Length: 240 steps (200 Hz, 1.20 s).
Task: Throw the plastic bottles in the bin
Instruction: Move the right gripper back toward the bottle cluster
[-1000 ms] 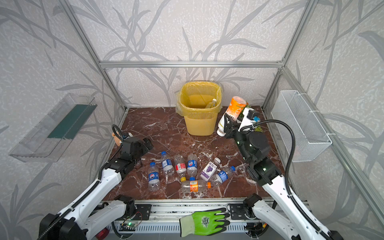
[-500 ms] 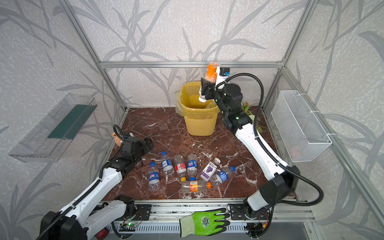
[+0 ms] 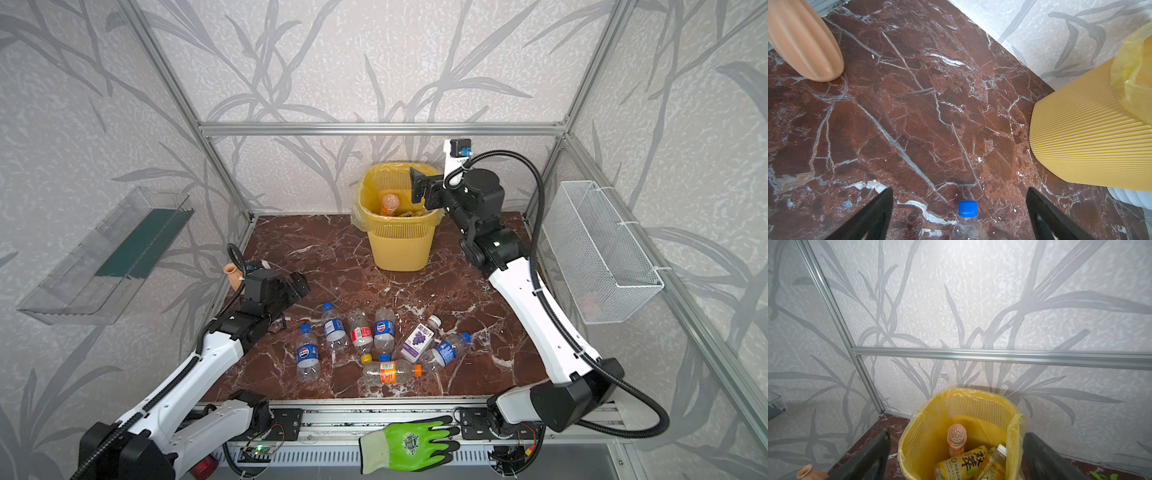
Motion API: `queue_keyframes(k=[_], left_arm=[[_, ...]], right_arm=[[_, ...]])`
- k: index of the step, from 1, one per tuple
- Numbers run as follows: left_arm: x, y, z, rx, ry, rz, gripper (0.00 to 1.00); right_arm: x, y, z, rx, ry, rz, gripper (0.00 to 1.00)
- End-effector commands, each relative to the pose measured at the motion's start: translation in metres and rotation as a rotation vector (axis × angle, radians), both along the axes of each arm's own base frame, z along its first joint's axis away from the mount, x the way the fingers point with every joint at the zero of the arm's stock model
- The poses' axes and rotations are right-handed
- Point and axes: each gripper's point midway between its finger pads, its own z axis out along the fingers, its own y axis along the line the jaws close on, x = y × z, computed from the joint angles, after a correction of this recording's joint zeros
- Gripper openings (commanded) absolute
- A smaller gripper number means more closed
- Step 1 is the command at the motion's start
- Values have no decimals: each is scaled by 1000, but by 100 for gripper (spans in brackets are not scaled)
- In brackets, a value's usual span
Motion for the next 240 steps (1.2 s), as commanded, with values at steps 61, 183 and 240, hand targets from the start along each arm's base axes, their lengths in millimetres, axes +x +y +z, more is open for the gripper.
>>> queue_keyframes(k=[61,183,240], left_arm=[[-3,-5,4,23,-12,-47,99],[-5,-176,25,326,-57,-673,92],[-40,-293,3,459,19,-1110,90]], right_arm=[[-32,-49,-256,131,582,-165,99],[-103,-134,-370,328,772,-419,99],[-105,-138,-373,354,776,-434,99]])
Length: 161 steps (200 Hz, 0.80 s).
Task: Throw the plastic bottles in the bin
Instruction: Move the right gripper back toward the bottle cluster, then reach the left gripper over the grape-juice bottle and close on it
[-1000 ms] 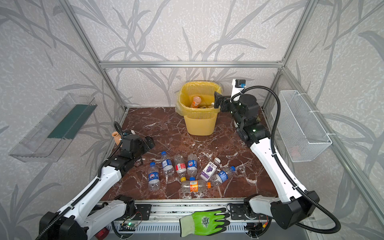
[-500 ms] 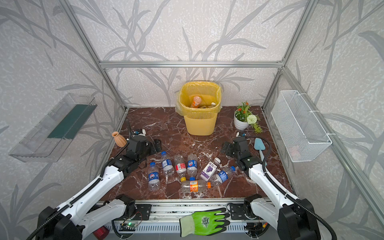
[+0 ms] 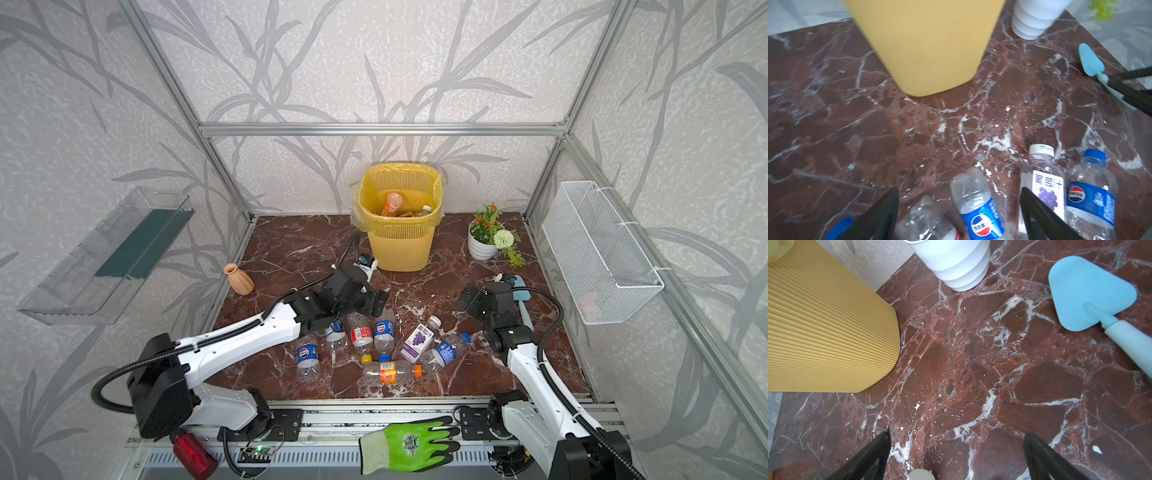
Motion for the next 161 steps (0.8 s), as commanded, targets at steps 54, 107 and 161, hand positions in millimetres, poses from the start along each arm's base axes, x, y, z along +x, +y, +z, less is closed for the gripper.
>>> queue_keyframes(k=[54,107,161], left_arm=[[-55,-77,-44,240,160,-365,90],[-64,-81,-61,316,195,-384,89],[-66,-79,-82,381,255,-386,86]], right_arm=[[-1,-7,4,28,-27,-33,99],[-4,-9,-2,42,-22,-43,99],[-4,-8,-4,57,-23,-45,99]])
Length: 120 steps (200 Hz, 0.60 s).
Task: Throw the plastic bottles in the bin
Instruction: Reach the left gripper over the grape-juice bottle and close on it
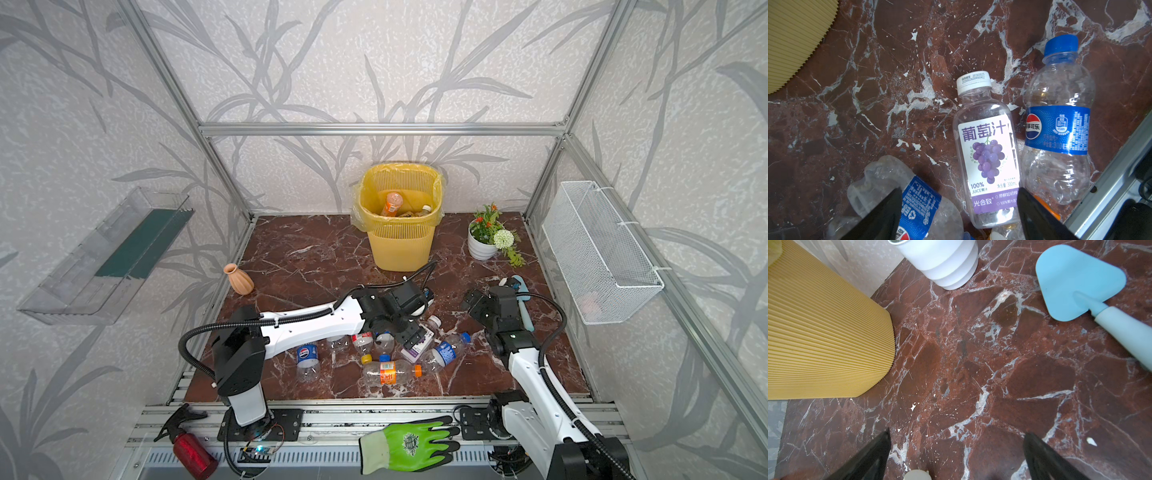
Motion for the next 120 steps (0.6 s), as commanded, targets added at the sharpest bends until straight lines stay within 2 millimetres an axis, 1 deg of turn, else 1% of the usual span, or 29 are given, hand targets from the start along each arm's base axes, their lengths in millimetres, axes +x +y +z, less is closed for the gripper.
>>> queue_keyframes(k=[1,37,75,120], left_arm=[[-2,4,-10,60,25,-17,86],[-4,3,-21,93,50,-17,85],[-6,-1,-29,104,78,-23,82],[-11,-13,-29,72,106,-29,82]], right_arm=[[1,0,4,14,-25,-6,99],[0,-2,3,13,-25,-12,99],[0,-1,2,18,-23,-11,99],[-1,-1,1,19,-21,-12,99]])
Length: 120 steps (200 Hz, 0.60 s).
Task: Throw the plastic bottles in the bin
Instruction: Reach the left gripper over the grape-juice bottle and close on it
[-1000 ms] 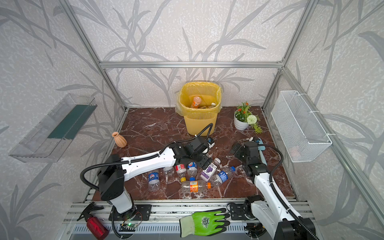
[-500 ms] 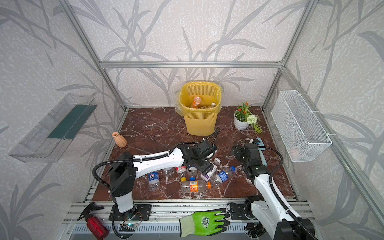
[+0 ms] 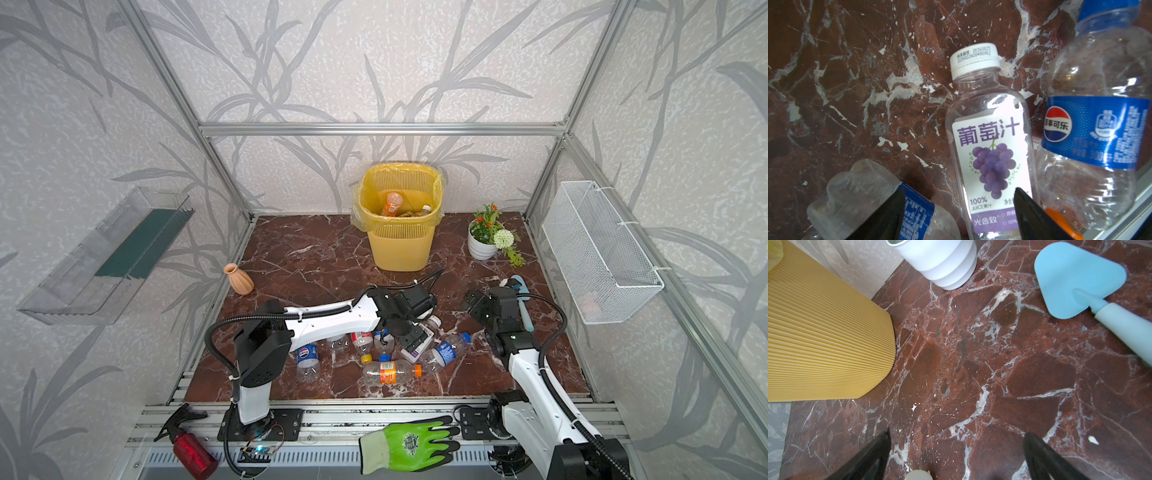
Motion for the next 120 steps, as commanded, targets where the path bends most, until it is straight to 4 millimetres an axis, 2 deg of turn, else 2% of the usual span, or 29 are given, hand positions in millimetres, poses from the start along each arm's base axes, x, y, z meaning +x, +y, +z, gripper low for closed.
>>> queue_keyframes(k=[1,120], left_arm=[[-6,-10,1,-12,32,-15,82],[-6,-25,-16,28,82,36,79]], right_arm=[[0,0,2,8,-17,-2,99],[-2,-1,-2,14,-11,4,99]])
